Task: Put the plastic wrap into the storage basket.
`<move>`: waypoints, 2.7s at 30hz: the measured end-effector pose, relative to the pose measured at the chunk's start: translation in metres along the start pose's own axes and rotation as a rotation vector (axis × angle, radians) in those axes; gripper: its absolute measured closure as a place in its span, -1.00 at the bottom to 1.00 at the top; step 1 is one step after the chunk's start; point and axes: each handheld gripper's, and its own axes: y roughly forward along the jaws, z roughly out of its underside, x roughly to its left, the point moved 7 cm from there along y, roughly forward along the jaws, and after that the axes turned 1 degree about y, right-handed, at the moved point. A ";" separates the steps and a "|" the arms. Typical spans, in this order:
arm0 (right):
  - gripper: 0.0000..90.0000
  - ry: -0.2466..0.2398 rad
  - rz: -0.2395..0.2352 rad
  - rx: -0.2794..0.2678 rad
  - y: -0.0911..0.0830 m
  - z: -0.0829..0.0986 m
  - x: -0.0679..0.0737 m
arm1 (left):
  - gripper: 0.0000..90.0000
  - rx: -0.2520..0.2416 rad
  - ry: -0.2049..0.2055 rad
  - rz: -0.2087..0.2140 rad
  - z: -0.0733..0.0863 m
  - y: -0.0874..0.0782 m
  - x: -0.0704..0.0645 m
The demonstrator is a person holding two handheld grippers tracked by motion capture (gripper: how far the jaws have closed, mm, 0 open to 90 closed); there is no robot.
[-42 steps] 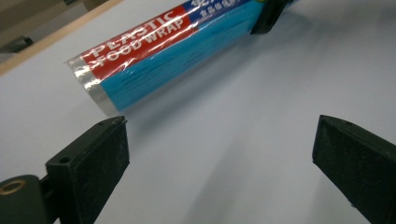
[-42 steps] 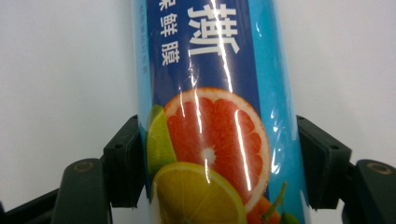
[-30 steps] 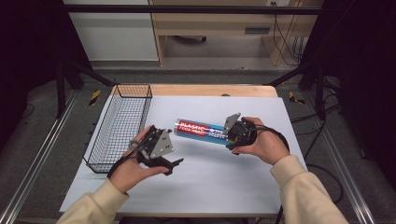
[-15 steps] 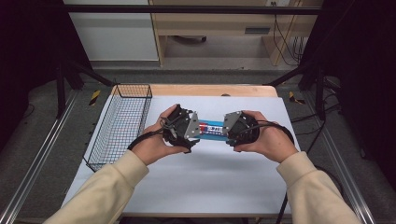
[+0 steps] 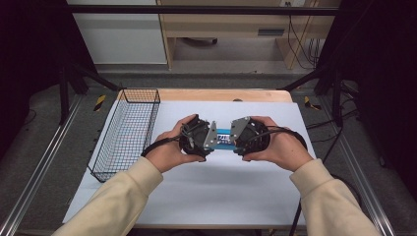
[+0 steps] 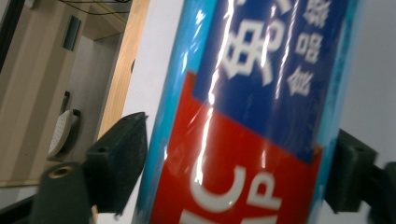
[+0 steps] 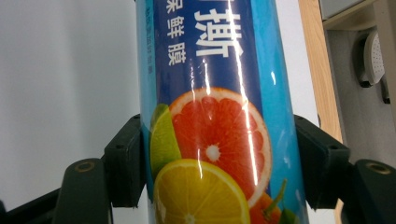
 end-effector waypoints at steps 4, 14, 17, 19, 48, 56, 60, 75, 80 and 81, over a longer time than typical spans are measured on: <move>-0.32 -0.007 0.002 0.000 0.001 -0.002 0.001 | -0.43 0.022 0.012 0.016 0.001 0.002 -0.002; -0.33 -0.017 -0.025 0.000 0.007 -0.003 0.006 | -0.41 0.011 -0.012 0.018 0.006 0.002 -0.011; -0.40 -0.020 -0.026 0.000 0.012 -0.003 0.009 | -0.40 0.012 -0.028 0.009 0.011 0.001 -0.016; -0.70 -0.029 -0.001 0.028 0.015 0.001 0.007 | -0.40 0.019 -0.028 0.006 0.013 0.000 -0.017; -0.87 0.463 0.215 -0.027 0.024 0.104 -0.010 | -0.39 0.047 -0.178 -0.073 0.055 -0.027 -0.007; -0.86 0.758 0.333 -0.112 0.036 0.128 -0.014 | -0.38 0.038 -0.221 -0.092 0.057 -0.028 0.001; -0.86 0.843 0.383 -0.143 0.044 0.138 -0.010 | -0.38 0.030 -0.244 -0.095 0.057 -0.029 0.004; -0.87 1.009 0.505 -0.167 0.054 0.157 0.013 | -0.37 0.004 -0.314 -0.130 0.051 -0.048 0.025; -0.87 1.019 0.503 -0.169 0.053 0.162 0.014 | -0.37 0.015 -0.314 -0.146 0.048 -0.057 0.029; -0.87 1.041 0.508 -0.159 0.052 0.165 0.015 | -0.37 0.016 -0.321 -0.154 0.046 -0.060 0.030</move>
